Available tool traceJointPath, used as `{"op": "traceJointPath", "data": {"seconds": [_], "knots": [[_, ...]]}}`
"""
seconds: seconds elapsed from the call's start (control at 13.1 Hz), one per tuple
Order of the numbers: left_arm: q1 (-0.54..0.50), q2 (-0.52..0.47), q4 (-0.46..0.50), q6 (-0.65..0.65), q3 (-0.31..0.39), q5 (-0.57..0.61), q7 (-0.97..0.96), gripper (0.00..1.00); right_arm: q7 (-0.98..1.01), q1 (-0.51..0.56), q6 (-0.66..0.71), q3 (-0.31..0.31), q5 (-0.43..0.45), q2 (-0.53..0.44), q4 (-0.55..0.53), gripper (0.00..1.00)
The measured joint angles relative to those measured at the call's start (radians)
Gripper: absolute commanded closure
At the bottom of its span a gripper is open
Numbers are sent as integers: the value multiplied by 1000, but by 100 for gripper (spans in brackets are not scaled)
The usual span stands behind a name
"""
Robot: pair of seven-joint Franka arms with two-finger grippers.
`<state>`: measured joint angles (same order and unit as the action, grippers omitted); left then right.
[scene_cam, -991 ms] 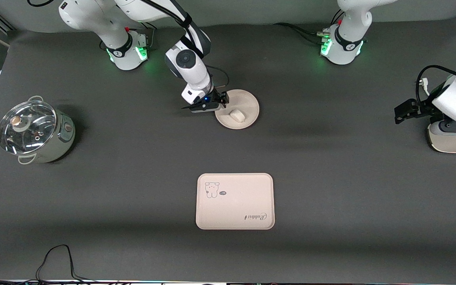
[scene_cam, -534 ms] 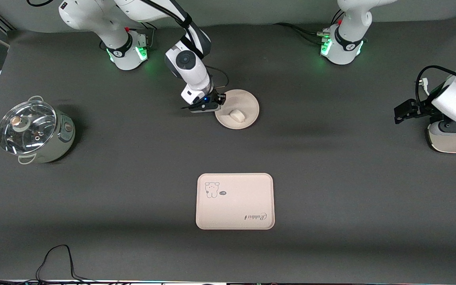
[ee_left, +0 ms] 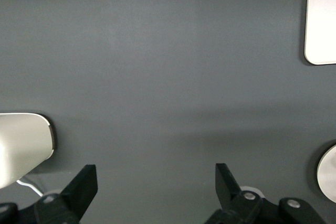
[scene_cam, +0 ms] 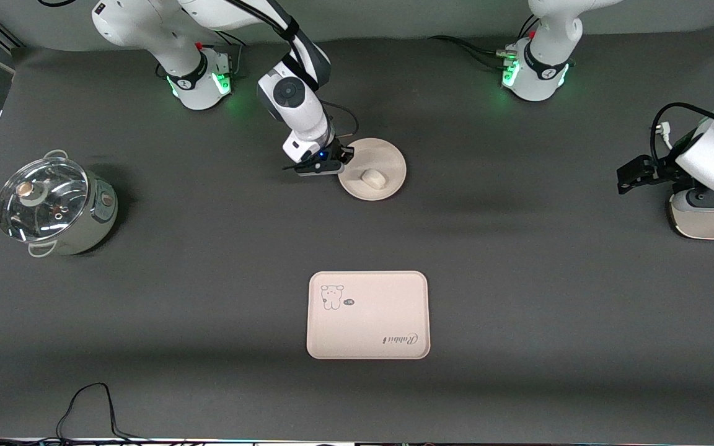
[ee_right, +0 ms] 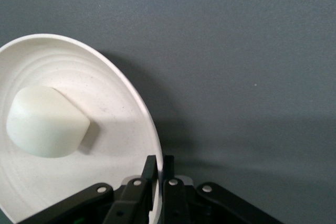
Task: Place bun in plate and plate on tray
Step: 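Lower the right gripper to the plate rim and grip it, then lift the plate with the right gripper and carry it onto the tray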
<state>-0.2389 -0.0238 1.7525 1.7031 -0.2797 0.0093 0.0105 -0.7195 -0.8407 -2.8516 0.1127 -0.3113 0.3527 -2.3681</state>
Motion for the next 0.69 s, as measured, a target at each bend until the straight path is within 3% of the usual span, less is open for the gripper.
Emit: {"op": "traceJointPath", "data": {"seconds": [0.69], "knots": [[10, 0, 0, 0, -1, 1, 0, 0, 3, 38, 91, -1, 0, -101, 3, 100]]}}
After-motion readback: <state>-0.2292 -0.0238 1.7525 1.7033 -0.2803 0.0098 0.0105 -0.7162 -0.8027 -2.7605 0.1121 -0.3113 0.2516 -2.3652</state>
